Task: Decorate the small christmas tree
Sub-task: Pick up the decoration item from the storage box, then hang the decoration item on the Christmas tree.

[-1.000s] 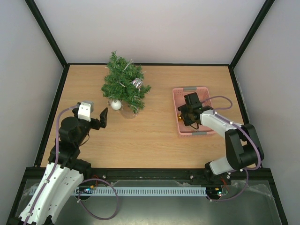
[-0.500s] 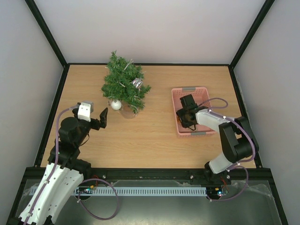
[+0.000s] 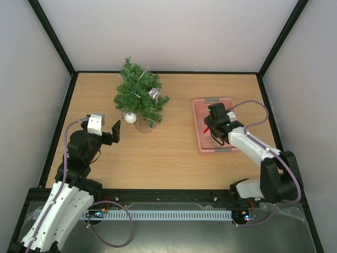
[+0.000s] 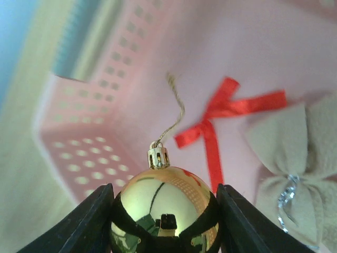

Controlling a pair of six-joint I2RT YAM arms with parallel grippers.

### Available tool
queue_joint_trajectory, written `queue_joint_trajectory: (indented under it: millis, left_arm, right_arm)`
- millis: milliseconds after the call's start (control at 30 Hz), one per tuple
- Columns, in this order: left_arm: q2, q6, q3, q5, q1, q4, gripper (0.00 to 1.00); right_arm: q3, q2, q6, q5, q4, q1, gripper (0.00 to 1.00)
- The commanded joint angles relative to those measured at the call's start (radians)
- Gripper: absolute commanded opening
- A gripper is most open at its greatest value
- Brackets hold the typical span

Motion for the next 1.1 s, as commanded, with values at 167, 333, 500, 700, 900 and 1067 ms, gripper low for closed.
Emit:
queue_joint_trajectory:
  millis: [167,333,500,700,900,1067]
  left_arm:
    - [0.151,-0.182,0.123,-0.342,-0.003,-0.093,0.99]
    - [0.208,-0.260,0.206,-0.332,-0.003,-0.154,0.99]
    - [0.192,-0.182,0.262,-0.109,-0.002,-0.144,0.98]
    - [0.158,-0.156,0.325,0.222,-0.004,-0.086,0.76]
    - [0.284,-0.290,0.424,0.395,-0.004,-0.145,0.59]
    - [0.329,-0.359,0.421,0.585,-0.006,-0.114,0.45]
  right_arm:
    - [-0.055,-0.283,-0.415,0.068,0.139,0.009,0.39]
    - [-0.112,-0.412,-0.611,-0.114,0.247,0.021,0.39]
    - [-0.121,-0.440,-0.698,-0.238,0.305,0.089,0.40]
    - [-0.140,-0.406,-0.724,-0.259,0.399,0.295,0.40]
    - [-0.148,-0.408,-0.799,-0.231,0.486,0.459,0.39]
    - [-0.156,-0.411,-0.945,-0.199,0.521,0.551,0.38]
